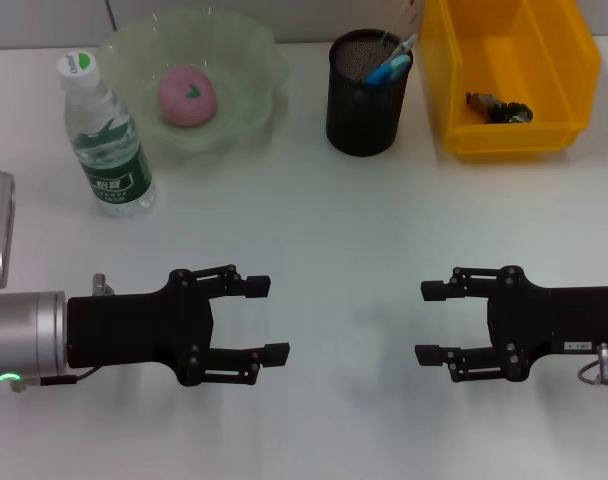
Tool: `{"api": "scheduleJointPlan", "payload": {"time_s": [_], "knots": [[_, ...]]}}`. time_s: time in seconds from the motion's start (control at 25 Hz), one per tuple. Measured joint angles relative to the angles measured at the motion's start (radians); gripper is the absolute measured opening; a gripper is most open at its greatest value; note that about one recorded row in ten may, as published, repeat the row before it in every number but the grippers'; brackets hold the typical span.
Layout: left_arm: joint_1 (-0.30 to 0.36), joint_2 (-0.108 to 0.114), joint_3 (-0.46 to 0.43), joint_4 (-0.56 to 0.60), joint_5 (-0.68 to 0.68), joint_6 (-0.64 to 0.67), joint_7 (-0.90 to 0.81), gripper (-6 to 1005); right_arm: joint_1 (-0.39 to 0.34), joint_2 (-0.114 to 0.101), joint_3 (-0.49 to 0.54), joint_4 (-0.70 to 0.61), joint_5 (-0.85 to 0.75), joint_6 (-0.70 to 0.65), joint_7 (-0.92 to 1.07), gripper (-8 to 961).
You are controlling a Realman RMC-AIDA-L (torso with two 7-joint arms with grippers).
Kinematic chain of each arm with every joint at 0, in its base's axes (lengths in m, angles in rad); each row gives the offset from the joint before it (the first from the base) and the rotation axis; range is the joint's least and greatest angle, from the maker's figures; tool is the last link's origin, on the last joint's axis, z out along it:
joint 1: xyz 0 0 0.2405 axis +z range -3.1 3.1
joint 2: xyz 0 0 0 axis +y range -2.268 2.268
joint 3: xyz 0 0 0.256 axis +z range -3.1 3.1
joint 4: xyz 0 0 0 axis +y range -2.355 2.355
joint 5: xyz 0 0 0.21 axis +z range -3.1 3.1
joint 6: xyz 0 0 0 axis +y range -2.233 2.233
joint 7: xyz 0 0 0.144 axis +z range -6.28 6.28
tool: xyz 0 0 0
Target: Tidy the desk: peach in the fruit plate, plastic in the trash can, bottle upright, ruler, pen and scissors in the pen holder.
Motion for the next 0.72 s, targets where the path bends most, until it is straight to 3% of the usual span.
{"api": "scheduleJointPlan", "payload": {"time_s": [0.72], "knots": [[-0.004, -0.002, 0.001, 0.028, 0.053, -0.009, -0.006, 836, -0.003, 0.009, 0.0, -0.003, -0.001, 0.002, 0.003, 755]]}}
